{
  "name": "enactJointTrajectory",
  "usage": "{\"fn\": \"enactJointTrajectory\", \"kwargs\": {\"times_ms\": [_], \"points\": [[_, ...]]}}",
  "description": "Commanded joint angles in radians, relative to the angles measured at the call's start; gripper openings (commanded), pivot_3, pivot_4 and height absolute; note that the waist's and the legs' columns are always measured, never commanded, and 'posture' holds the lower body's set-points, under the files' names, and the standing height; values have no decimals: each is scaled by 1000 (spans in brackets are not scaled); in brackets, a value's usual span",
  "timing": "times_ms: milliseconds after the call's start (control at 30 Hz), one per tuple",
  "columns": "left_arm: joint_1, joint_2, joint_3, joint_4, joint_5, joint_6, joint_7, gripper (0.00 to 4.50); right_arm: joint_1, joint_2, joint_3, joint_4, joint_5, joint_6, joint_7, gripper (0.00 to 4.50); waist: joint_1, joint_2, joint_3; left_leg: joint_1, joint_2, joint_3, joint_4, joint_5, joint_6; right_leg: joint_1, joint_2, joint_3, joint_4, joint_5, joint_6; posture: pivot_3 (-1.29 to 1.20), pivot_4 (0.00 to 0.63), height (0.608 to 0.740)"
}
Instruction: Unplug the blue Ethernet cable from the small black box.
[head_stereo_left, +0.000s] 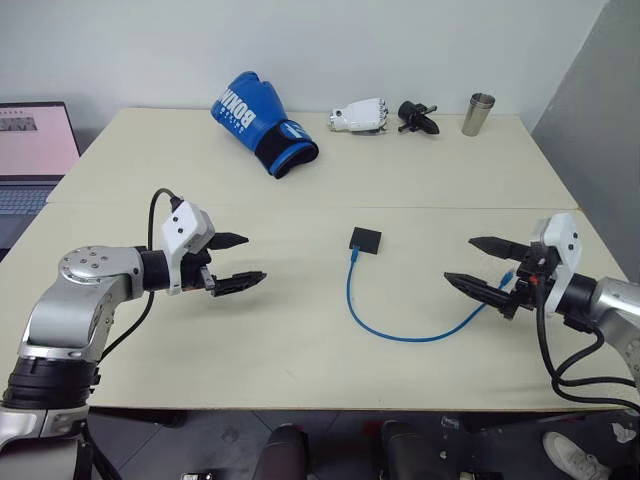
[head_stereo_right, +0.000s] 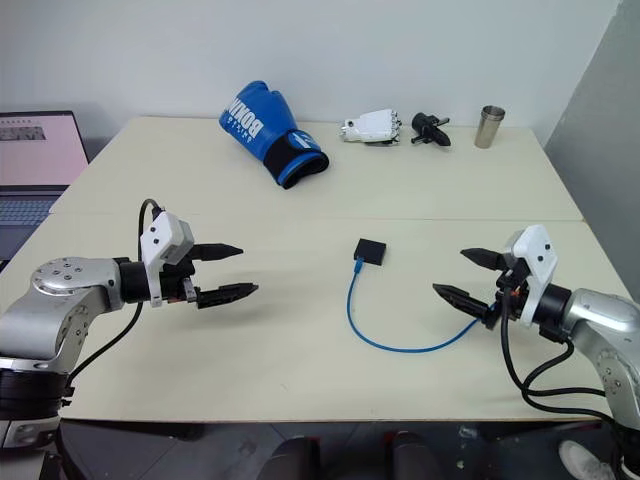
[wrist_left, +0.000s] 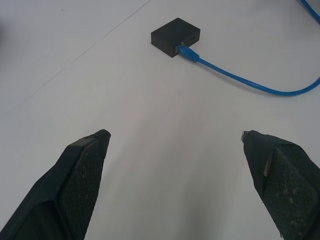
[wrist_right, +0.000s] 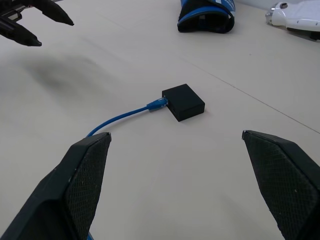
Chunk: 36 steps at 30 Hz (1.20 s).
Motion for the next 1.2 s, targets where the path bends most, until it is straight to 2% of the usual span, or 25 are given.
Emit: {"fn": "enactJointTrajectory", "kwargs": {"times_ms": [33,567,767,833,1000,1100,1200], "points": [[-9,6,9,-11,-10,-15,-22,4495,-23,-10,-22,-26,17,-12,-4,4461,0,0,0,0,0,0,0,0,0,0,0,0,0,0,0,0,150,740],[1,12,18,-29,-15,-14,-23,4495,-38,-20,-9,-60,31,15,-30,4461,1,0,0,0,0,0,0,0,0,0,0,0,0,0,0,0,150,740],[-5,16,11,-16,-21,-48,-68,4495,-43,8,15,-103,58,45,-67,4461,0,0,0,0,0,0,0,0,0,0,0,0,0,0,0,0,150,740],[-5,18,12,-17,-48,-36,-107,4495,-30,43,61,-148,70,91,-119,4461,0,0,0,0,0,0,0,0,0,0,0,0,0,0,0,0,150,740],[-21,25,-8,-9,-46,-38,-160,4495,-45,168,252,-167,-55,149,-319,4461,-2,0,0,0,1,0,0,0,0,0,0,0,0,0,0,0,150,740],[-27,34,-26,-2,-30,-53,-189,4495,-90,350,343,-112,-125,201,-509,4461,-2,0,0,-1,0,0,0,0,0,-1,1,1,1,0,0,0,150,740],[-36,34,-35,11,-21,-61,-198,4495,-128,490,405,-57,-181,234,-621,4461,-2,0,0,-1,1,0,0,0,0,-3,1,1,1,0,0,0,150,740]]}}
